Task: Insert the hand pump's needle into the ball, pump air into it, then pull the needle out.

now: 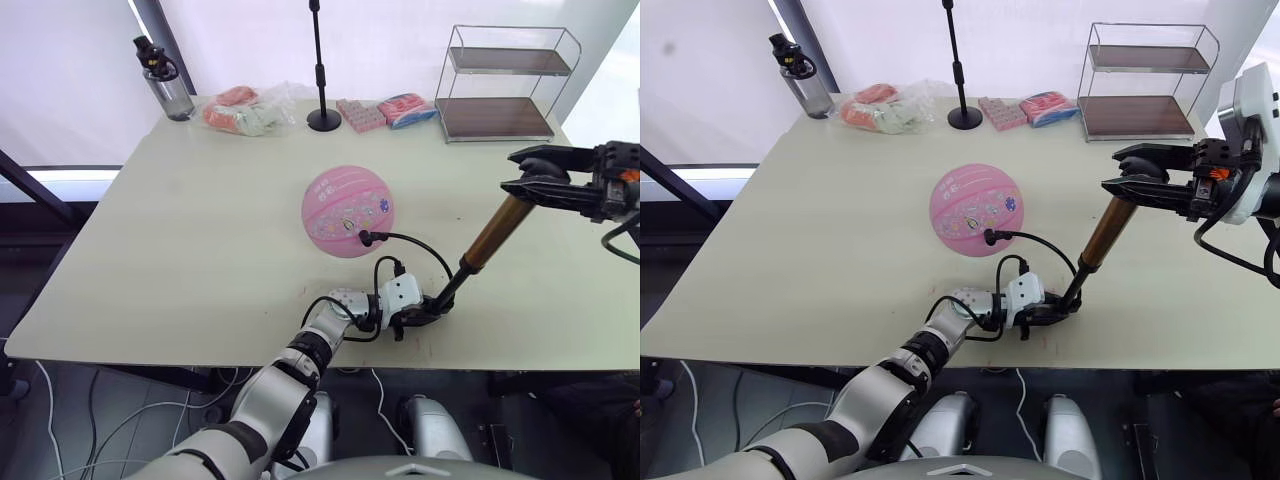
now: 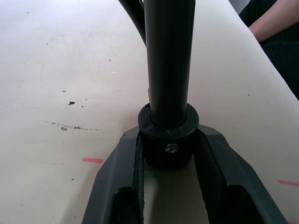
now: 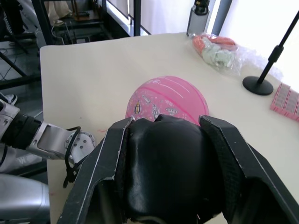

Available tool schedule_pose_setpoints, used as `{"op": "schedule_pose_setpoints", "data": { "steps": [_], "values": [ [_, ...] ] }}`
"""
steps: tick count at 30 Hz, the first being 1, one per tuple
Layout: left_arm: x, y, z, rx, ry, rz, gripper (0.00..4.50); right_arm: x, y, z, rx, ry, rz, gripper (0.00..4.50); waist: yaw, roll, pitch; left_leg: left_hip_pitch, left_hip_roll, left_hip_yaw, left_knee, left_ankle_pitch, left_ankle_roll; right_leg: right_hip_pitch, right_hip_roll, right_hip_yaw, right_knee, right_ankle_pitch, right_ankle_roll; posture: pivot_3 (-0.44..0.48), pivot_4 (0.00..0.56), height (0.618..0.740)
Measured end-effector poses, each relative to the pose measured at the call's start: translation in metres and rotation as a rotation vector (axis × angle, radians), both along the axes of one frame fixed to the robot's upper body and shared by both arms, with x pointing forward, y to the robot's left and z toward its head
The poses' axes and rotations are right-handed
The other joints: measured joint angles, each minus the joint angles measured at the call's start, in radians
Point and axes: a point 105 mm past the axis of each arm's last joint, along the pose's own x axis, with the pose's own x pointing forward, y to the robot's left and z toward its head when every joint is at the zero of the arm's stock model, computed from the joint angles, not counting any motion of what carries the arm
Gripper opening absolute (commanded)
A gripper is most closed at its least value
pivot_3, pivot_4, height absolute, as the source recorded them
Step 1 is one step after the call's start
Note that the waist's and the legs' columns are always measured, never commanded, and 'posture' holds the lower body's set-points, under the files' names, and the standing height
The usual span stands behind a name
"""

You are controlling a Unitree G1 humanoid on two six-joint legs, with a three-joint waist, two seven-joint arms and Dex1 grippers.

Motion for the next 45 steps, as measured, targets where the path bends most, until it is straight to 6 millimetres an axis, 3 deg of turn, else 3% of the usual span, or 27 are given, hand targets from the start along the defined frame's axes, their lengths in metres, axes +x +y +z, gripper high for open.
{"op": "schedule_pose_setpoints", "data": {
  "steps": [7, 12, 25, 28, 33, 37, 45],
  "values": [
    [0.0, 0.001, 0.0, 0.001, 0.001, 0.001, 1.07, 0.0, 0.0, -0.006, -0.024, -0.029, -0.007, 1.83, -0.001, 0.0, 0.0, 0.001, 0.0, 0.0, 0.0, 0.0, 0.0, 0.0, 0.0, 0.0, 0.0, 0.0, 0.0, 0.0, 0.15, 0.731],
    [0.001, 0.003, -0.002, 0.006, 0.002, 0.008, 1.07, 0.001, 0.004, -0.031, 0.006, -0.044, -0.022, 1.83, -0.003, -0.002, -0.002, 0.002, 0.001, 0.0, 0.0, 0.0, 0.0, 0.001, 0.001, 0.0, 0.0, 0.0, 0.0, 0.0, 0.15, 0.731],
    [0.001, 0.007, -0.007, 0.027, 0.025, 0.026, 1.07, 0.004, 0.032, -0.134, -0.018, -0.071, -0.048, 1.83, -0.006, -0.01, -0.012, 0.011, 0.003, 0.0, -0.001, 0.0, 0.0, 0.008, 0.003, 0.0, 0.0, 0.0, 0.0, 0.0, 0.15, 0.731],
    [0.0, 0.007, -0.007, 0.026, 0.023, 0.027, 1.07, 0.003, 0.033, -0.146, -0.035, -0.076, -0.055, 1.83, -0.006, -0.009, -0.013, 0.011, 0.003, 0.0, -0.001, 0.0, 0.0, 0.009, 0.003, 0.0, 0.0, 0.0, 0.0, 0.0, 0.15, 0.731],
    [0.0, 0.006, -0.007, 0.026, 0.022, 0.026, 1.07, 0.004, 0.034, -0.14, -0.038, -0.087, -0.052, 1.83, -0.006, -0.009, -0.012, 0.011, 0.003, 0.0, -0.001, 0.0, 0.0, 0.009, 0.003, 0.0, 0.0, 0.0, 0.0, 0.0, 0.15, 0.731],
    [0.0, 0.003, -0.004, 0.012, 0.018, 0.017, 1.07, 0.007, 0.026, -0.127, -0.037, 0.001, -0.053, 1.83, -0.003, -0.005, -0.007, 0.008, 0.002, 0.0, -0.001, 0.0, 0.0, 0.006, 0.002, 0.0, 0.0, 0.0, 0.0, 0.0, 0.15, 0.731],
    [0.0, 0.0, -0.001, -0.002, 0.016, 0.009, 1.07, 0.008, 0.012, -0.056, -0.02, -0.013, -0.023, 1.83, 0.0, -0.001, -0.002, 0.001, 0.0, 0.0, -0.001, 0.0, 0.0, 0.001, 0.001, 0.0, 0.0, 0.0, 0.0, 0.0, 0.15, 0.731]
  ]
}}
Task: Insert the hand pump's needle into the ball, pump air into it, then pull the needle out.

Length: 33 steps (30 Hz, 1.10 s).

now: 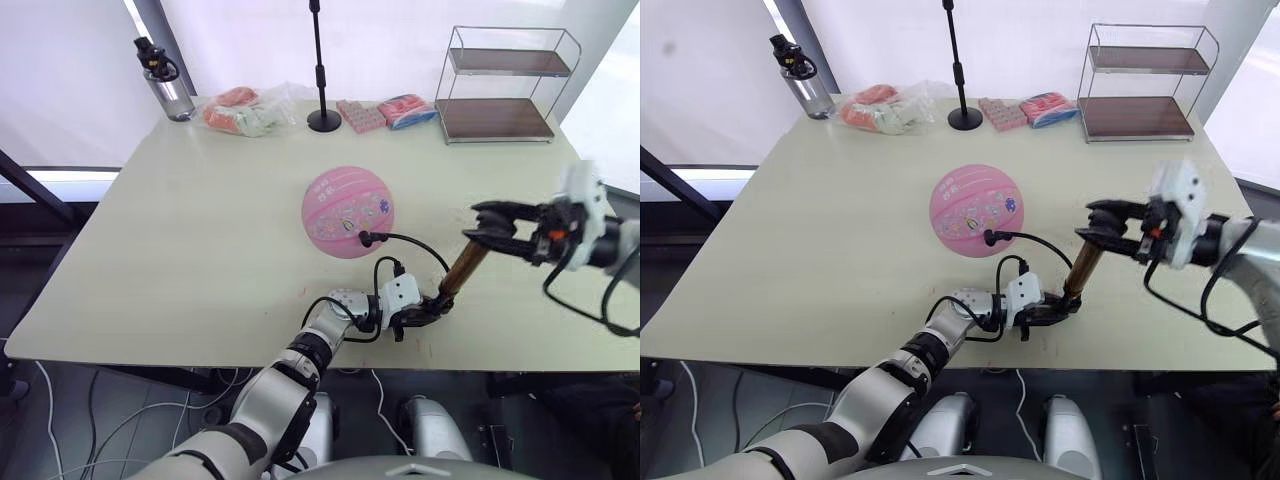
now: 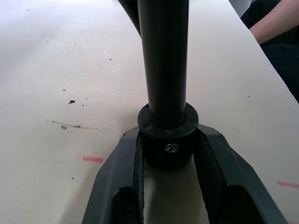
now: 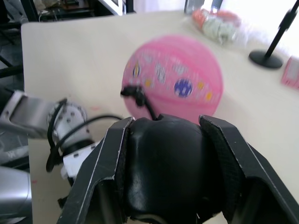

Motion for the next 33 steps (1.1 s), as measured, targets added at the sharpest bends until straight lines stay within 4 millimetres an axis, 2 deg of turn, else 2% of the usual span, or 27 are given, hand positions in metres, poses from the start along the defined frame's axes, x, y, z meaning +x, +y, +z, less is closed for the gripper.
{"op": "schedule_pose_setpoints", "data": {
  "steps": [8, 18, 24, 33],
  "values": [
    [0.001, 0.0, 0.001, -0.005, 0.0, 0.005, 1.07, -0.008, -0.007, 0.055, 0.004, -0.058, 0.023, 1.83, 0.0, 0.001, 0.002, 0.0, 0.0, 0.0, 0.0, 0.0, 0.0, 0.0, 0.0, 0.0, 0.0, 0.0, 0.0, 0.0, 0.15, 0.731],
    [0.001, -0.001, 0.002, -0.008, -0.003, 0.003, 1.07, -0.009, -0.01, 0.059, -0.007, -0.039, 0.019, 1.83, 0.0, 0.003, 0.009, -0.002, 0.0, 0.001, 0.0, 0.0, 0.0, -0.002, -0.001, 0.0, 0.0, 0.002, 0.004, 0.0, 0.15, 0.731],
    [0.002, 0.001, 0.001, 0.001, -0.008, 0.007, 1.07, -0.011, -0.005, 0.036, -0.009, -0.073, 0.016, 1.83, -0.003, 0.002, 0.008, 0.001, 0.001, 0.001, 0.0, 0.0, 0.0, 0.0, 0.0, 0.0, 0.0, 0.0, 0.001, 0.0, 0.15, 0.731],
    [0.003, 0.005, -0.003, 0.022, -0.007, 0.019, 1.07, -0.007, 0.013, -0.034, -0.02, -0.056, 0.015, 1.83, -0.006, -0.008, -0.005, 0.005, 0.003, 0.001, 0.0, 0.0, 0.0, 0.002, 0.002, 0.0, 0.0, 0.0, 0.001, 0.0, 0.15, 0.731]
  ]
}}
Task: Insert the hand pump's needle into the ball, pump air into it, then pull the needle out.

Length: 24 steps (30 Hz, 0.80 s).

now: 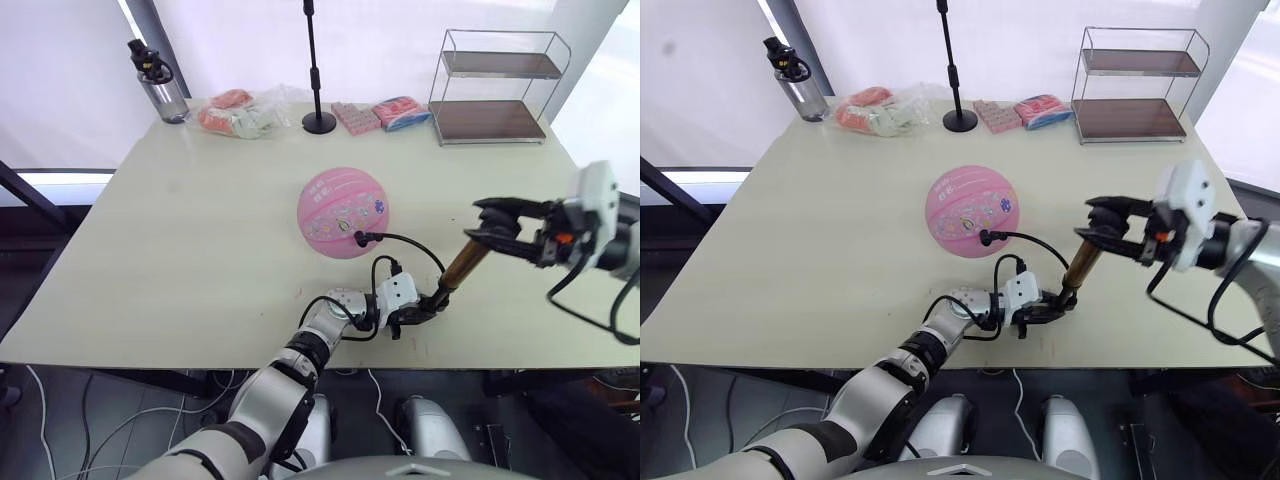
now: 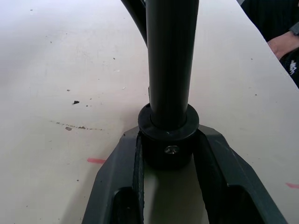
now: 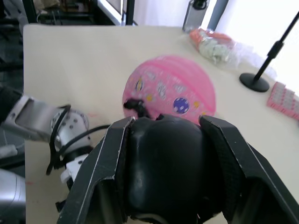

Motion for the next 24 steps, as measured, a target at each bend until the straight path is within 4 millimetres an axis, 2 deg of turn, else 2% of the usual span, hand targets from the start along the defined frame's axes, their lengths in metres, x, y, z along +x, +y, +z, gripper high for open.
{"op": "schedule_pose_setpoints", "data": {
  "steps": [7, 11, 18, 22, 23, 24],
  "values": [
    [-0.001, 0.0, -0.002, 0.005, 0.003, 0.002, 1.07, 0.001, 0.007, -0.047, -0.045, 0.012, -0.021, 1.83, 0.001, -0.001, -0.005, 0.001, 0.0, 0.0, 0.0, 0.0, 0.0, 0.0, 0.0, 0.0, 0.0, 0.0, 0.0, 0.0, 0.15, 0.731],
    [-0.001, -0.001, -0.002, 0.006, 0.003, 0.001, 1.07, 0.0, 0.007, -0.052, -0.054, -0.002, -0.018, 1.83, 0.001, 0.0, -0.005, 0.001, 0.0, 0.0, 0.0, 0.0, 0.0, 0.0, 0.0, 0.0, 0.0, 0.0, 0.0, 0.0, 0.15, 0.731],
    [-0.002, -0.004, 0.001, -0.01, 0.003, -0.006, 1.07, 0.006, -0.005, -0.031, -0.041, 0.068, -0.04, 1.83, 0.004, 0.004, 0.001, -0.002, -0.001, 0.0, 0.0, 0.0, 0.0, -0.001, -0.001, 0.0, 0.0, 0.0, -0.001, 0.0, 0.15, 0.731],
    [-0.002, -0.006, 0.003, -0.018, 0.0, -0.012, 1.07, 0.006, -0.013, 0.0, -0.031, 0.073, -0.025, 1.83, 0.006, 0.005, 0.004, -0.005, -0.003, -0.001, 0.0, 0.0, 0.0, -0.002, -0.002, 0.0, 0.0, 0.0, 0.0, 0.0, 0.15, 0.731],
    [-0.002, -0.006, 0.003, -0.018, 0.0, -0.013, 1.07, 0.005, -0.016, 0.018, -0.028, 0.063, -0.014, 1.83, 0.006, 0.006, 0.005, -0.005, -0.003, -0.001, 0.0, 0.0, 0.0, -0.002, -0.002, 0.0, 0.0, 0.0, 0.0, 0.0, 0.15, 0.731],
    [-0.002, -0.006, 0.003, -0.018, 0.0, -0.013, 1.07, 0.004, -0.018, 0.028, -0.026, 0.049, -0.012, 1.83, 0.006, 0.005, 0.005, -0.005, -0.003, -0.001, 0.0, 0.0, 0.0, -0.002, -0.002, 0.0, 0.0, 0.0, -0.001, 0.0, 0.15, 0.731]
  ]
}}
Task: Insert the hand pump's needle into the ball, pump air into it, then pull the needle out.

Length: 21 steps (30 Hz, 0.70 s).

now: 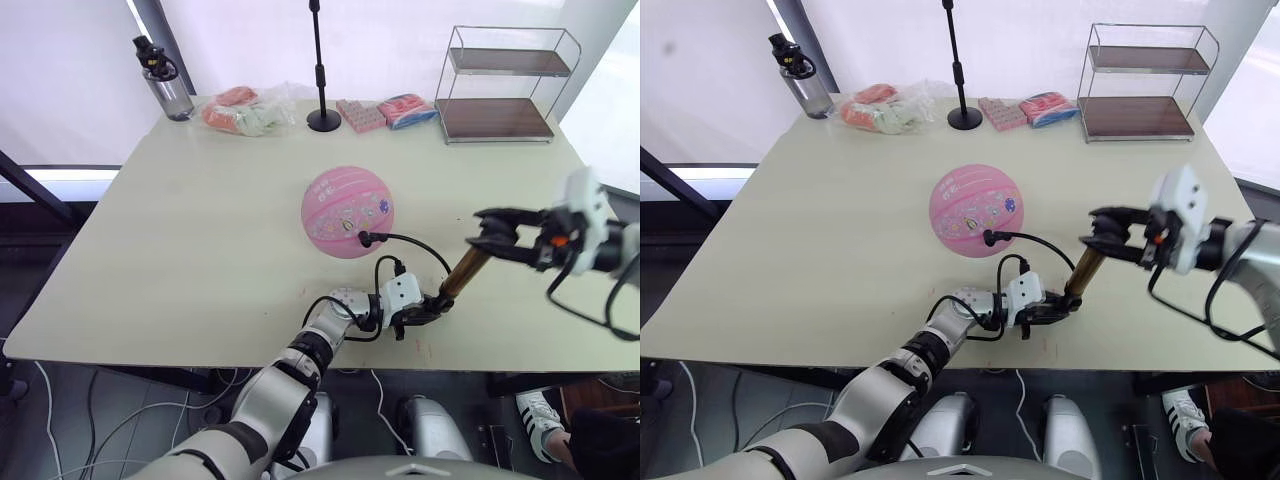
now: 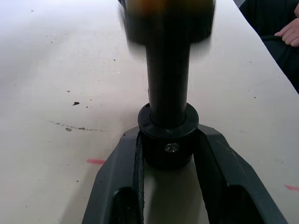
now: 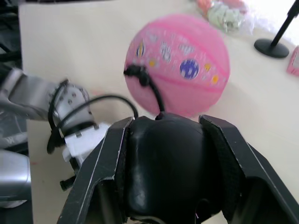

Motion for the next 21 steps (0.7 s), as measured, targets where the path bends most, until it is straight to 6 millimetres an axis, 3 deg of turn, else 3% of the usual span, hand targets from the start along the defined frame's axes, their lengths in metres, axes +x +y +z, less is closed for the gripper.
{"op": "schedule_pose_setpoints", "data": {
  "steps": [8, 17, 21],
  "values": [
    [0.0, 0.001, 0.0, 0.0, -0.001, 0.001, 1.07, -0.009, -0.005, 0.062, 0.025, -0.034, 0.019, 1.83, -0.001, 0.001, 0.003, 0.0, 0.0, 0.001, 0.0, 0.0, 0.0, 0.0, 0.0, 0.0, 0.0, 0.0, 0.0, 0.0, 0.15, 0.731],
    [0.0, 0.0, 0.0, 0.001, -0.001, -0.006, 1.07, -0.008, -0.006, 0.063, 0.035, 0.005, 0.005, 1.83, -0.001, 0.002, 0.004, 0.0, 0.0, 0.001, 0.0, 0.0, 0.0, -0.001, 0.0, 0.0, 0.0, 0.0, 0.0, 0.0, 0.15, 0.731],
    [0.0, 0.001, 0.0, 0.005, -0.001, -0.005, 1.07, -0.008, -0.001, 0.048, 0.026, -0.037, 0.003, 1.83, -0.002, 0.001, 0.002, 0.001, 0.0, 0.001, 0.0, 0.0, 0.0, 0.0, 0.0, 0.0, 0.0, 0.0, 0.001, 0.0, 0.15, 0.731]
  ]
}}
